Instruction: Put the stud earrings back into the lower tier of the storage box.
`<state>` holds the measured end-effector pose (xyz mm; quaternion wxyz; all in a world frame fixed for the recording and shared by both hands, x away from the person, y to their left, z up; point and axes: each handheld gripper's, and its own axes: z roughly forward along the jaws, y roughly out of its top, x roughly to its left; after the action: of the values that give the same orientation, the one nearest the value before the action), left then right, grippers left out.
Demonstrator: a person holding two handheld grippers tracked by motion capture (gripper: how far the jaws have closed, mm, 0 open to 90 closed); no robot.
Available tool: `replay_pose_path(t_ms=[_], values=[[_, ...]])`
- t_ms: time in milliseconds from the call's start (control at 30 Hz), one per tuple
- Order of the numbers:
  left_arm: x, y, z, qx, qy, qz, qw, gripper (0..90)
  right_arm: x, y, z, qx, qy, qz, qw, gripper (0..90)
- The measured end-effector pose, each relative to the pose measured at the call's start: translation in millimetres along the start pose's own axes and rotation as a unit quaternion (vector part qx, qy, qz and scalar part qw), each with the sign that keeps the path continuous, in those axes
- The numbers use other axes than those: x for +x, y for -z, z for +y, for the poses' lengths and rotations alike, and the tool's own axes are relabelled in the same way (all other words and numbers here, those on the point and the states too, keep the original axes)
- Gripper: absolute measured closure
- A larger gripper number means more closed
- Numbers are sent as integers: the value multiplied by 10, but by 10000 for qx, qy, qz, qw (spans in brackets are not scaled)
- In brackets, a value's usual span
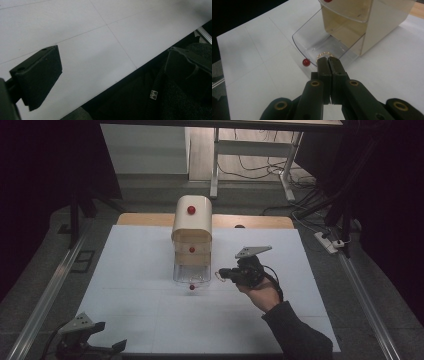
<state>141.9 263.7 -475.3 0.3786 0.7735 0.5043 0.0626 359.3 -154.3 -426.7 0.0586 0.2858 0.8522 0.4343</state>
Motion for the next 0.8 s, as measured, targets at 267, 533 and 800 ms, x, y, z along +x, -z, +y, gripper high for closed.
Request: replay_pose_path(t_ms=[267,533,800], values=[[-1,0,-1,-2,-11,3,10000,14,63,-172,81,-38,70,37,10000,885],[-4,-1,0,13,-21,16,10000,14,112,-351,168,-101,149,23,9998,885],[-4,0,-3,2,-16,15,10000,14,114,-607,184,59,313,-78,9995,884]])
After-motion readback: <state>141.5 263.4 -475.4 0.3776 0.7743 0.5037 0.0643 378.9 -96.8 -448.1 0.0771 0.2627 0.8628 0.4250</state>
